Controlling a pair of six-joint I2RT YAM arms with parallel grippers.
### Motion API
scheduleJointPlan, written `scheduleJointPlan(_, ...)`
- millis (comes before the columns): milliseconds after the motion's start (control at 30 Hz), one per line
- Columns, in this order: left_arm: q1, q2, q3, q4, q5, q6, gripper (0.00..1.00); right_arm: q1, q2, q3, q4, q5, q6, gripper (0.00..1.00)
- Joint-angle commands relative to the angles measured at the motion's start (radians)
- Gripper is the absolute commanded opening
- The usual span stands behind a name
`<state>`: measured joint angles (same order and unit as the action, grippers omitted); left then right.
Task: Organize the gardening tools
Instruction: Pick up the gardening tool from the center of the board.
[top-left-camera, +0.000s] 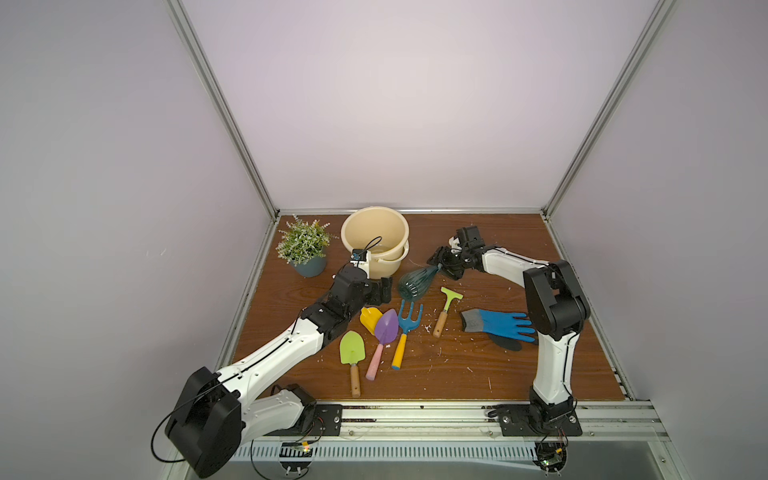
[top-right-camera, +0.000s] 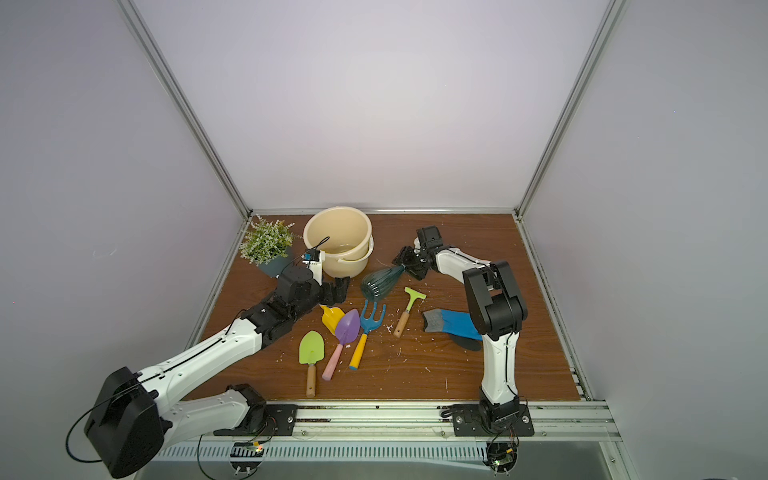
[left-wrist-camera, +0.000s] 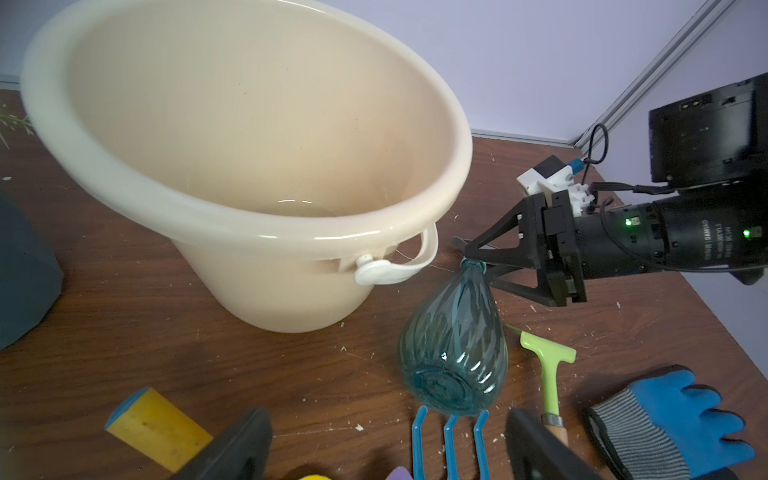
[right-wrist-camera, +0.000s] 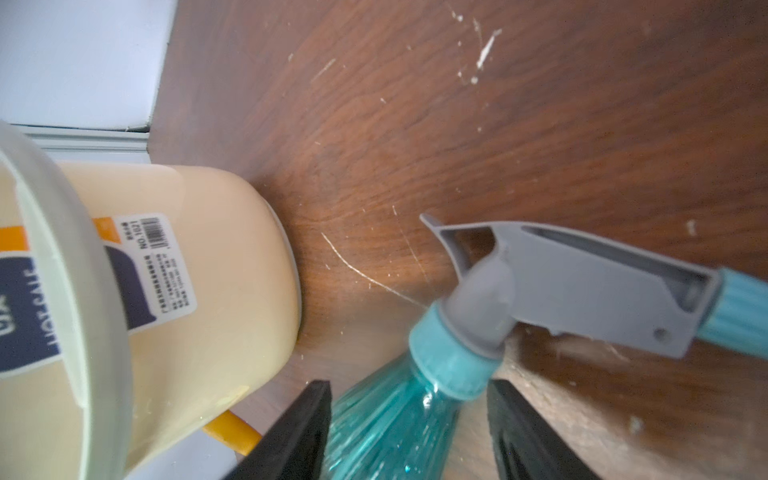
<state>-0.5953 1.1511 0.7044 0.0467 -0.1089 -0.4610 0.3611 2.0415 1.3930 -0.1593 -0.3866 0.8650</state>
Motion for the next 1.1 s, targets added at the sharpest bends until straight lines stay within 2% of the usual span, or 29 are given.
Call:
scheduleJointPlan(0,-0.011,-0.019,0.002,-0.011,-0.026,0.016,0.93,0.012,0.006,0.054,-0.076,0.04,0.02,0.65)
scheduleJointPlan(400,-0.011,-0.027,-0.011,-0.007,-0.033,0.019,0.93,0.022,0.085,0.131,-0.145,0.101,0.046,0.56)
scheduleJointPlan(733,-0.011,-0.071,-0.053,-0.004,-0.043,0.012,0.94,0.024,0.134,0.165,-0.144,0.099,0.093,0.43)
scheduleJointPlan(1067,-0.011,-0.094,-0.065,-0.013,-0.048,0.01,0.94,0.011,0.139,0.231,-0.2,0.178,0.064,0.42)
